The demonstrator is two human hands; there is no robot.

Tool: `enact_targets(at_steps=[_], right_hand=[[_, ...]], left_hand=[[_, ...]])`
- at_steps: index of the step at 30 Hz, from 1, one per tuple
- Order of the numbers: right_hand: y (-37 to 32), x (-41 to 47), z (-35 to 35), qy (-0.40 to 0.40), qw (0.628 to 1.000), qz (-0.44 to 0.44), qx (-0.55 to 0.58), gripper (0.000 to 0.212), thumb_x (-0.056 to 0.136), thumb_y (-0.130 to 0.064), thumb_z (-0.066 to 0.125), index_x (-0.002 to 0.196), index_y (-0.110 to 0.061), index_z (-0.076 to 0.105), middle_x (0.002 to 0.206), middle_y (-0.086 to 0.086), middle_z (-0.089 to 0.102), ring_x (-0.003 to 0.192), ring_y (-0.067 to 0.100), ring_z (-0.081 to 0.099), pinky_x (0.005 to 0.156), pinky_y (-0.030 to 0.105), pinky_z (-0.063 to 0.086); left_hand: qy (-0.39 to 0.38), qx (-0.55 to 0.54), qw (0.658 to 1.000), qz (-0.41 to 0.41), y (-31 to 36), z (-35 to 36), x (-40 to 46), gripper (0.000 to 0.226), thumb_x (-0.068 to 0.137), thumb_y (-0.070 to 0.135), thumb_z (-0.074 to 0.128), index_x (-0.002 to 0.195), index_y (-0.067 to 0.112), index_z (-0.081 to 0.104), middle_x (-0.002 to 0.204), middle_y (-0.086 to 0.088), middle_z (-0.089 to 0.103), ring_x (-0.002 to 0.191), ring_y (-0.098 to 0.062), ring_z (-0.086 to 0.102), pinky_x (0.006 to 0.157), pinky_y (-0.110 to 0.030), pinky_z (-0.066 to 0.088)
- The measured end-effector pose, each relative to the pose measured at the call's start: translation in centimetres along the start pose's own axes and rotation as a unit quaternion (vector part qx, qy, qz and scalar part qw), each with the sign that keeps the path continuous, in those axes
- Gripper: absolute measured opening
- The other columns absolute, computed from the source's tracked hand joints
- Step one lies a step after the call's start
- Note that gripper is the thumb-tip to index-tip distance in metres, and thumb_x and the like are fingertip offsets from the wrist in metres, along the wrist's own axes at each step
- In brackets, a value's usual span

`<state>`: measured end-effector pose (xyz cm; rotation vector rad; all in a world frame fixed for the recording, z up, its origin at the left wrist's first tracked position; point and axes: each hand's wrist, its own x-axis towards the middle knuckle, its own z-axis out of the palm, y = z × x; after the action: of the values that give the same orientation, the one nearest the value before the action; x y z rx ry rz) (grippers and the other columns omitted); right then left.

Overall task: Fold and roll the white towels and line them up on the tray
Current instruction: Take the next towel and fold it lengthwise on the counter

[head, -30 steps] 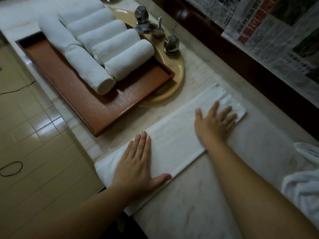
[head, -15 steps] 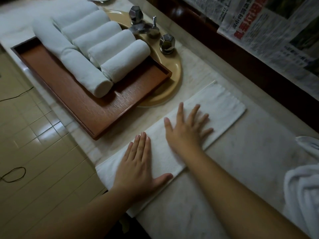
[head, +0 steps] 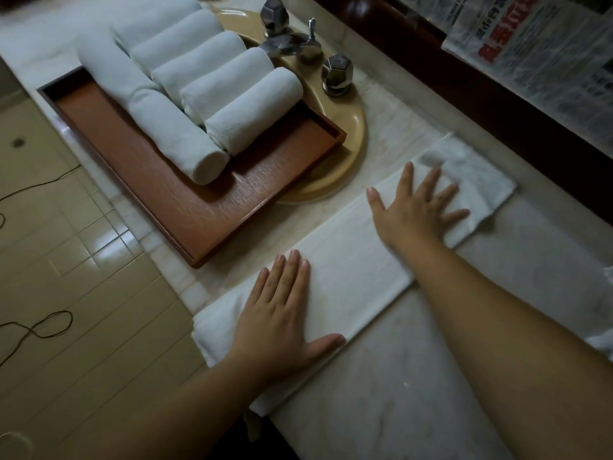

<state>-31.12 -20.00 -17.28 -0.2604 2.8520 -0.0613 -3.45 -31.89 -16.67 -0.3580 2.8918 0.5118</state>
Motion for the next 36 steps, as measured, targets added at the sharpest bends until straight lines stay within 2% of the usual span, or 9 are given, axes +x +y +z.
enact_targets(at_steps=[3,9,13,16,18,20,29,36], right_hand=[[0.9,2.3,-0.7,0.005,1.0,0.006,-0.011,0.105,0.077,-0.096,-0.004,0.162,-0.035,-0.014,0.171,0.013,-0.017,0.153,0.052,-0.013,0.113,0.08,-0.002],[1.6,4.2,-1.4,-0.008,1.0,0.018,-0.016,0.1,0.081,-0.093,0.0,0.163,-0.037,-0.009,0.172,0.008,-0.015,0.154,0.049,-0.014,0.112,0.079,-0.006],[-0.1,2.0,-2.1,0.017,0.999,0.043,0.029,0.09,0.093,-0.079,0.004,0.165,-0.026,-0.006,0.172,0.013,-0.012,0.156,0.047,-0.011,0.116,0.077,0.001],[-3.0,-4.1,-0.5,0.023,0.999,-0.03,0.033,0.09,0.095,-0.078,0.008,0.163,-0.023,-0.014,0.17,0.015,-0.02,0.154,0.048,-0.017,0.117,0.076,-0.003],[-4.3,-8.1,1.6,-0.009,0.997,-0.081,0.0,0.095,0.092,-0.081,0.006,0.162,-0.022,-0.017,0.168,0.017,-0.024,0.152,0.051,-0.021,0.115,0.077,-0.006],[-4.3,-8.9,2.9,-0.023,0.996,-0.082,-0.021,0.1,0.088,-0.086,0.004,0.162,-0.022,-0.018,0.168,0.019,-0.024,0.151,0.052,-0.021,0.114,0.078,-0.007],[-1.6,-3.0,0.9,-0.011,0.997,-0.074,-0.033,0.107,0.082,-0.094,0.0,0.163,-0.026,-0.015,0.17,0.015,-0.019,0.154,0.05,-0.017,0.115,0.078,-0.001],[-0.2,-0.3,0.0,-0.011,0.996,-0.075,-0.05,0.108,0.079,-0.096,-0.003,0.162,-0.029,-0.017,0.17,0.013,-0.022,0.154,0.048,-0.018,0.116,0.077,-0.003]], left_hand=[[0.005,0.002,1.0,0.001,-0.1,0.2,-0.3,0.123,0.081,0.1,0.026,0.166,0.017,-0.007,0.173,-0.004,-0.016,0.159,-0.021,-0.019,0.131,-0.048,0.003],[0.015,-0.005,1.0,-0.014,0.0,0.3,-0.3,0.125,0.08,0.101,0.029,0.167,0.017,-0.003,0.174,-0.005,-0.012,0.16,-0.022,-0.016,0.13,-0.047,0.002],[0.012,-0.01,1.0,-0.017,0.2,0.2,0.1,0.126,0.079,0.101,0.029,0.166,0.016,-0.003,0.174,-0.005,-0.013,0.16,-0.022,-0.016,0.129,-0.047,0.001],[0.012,-0.008,1.0,-0.023,0.2,0.3,0.3,0.127,0.078,0.102,0.027,0.166,0.016,-0.006,0.173,-0.004,-0.016,0.159,-0.021,-0.019,0.13,-0.046,0.0],[0.014,-0.013,0.999,-0.028,0.2,0.4,0.3,0.127,0.078,0.101,0.028,0.167,0.015,-0.001,0.174,-0.005,-0.012,0.16,-0.022,-0.015,0.129,-0.047,0.002],[0.012,-0.014,1.0,-0.024,0.2,0.5,0.3,0.126,0.079,0.101,0.029,0.167,0.014,0.001,0.174,-0.006,-0.009,0.161,-0.022,-0.013,0.129,-0.047,0.003],[0.013,-0.005,1.0,-0.017,0.2,-0.1,1.9,0.123,0.078,0.102,0.027,0.168,0.023,-0.001,0.174,-0.005,-0.014,0.16,-0.023,-0.018,0.131,-0.05,0.003],[-0.018,-0.012,0.999,-0.027,-0.7,-1.2,1.0,0.121,0.076,0.103,0.022,0.163,0.031,-0.021,0.167,0.001,-0.036,0.152,-0.018,-0.037,0.129,-0.045,-0.011]])
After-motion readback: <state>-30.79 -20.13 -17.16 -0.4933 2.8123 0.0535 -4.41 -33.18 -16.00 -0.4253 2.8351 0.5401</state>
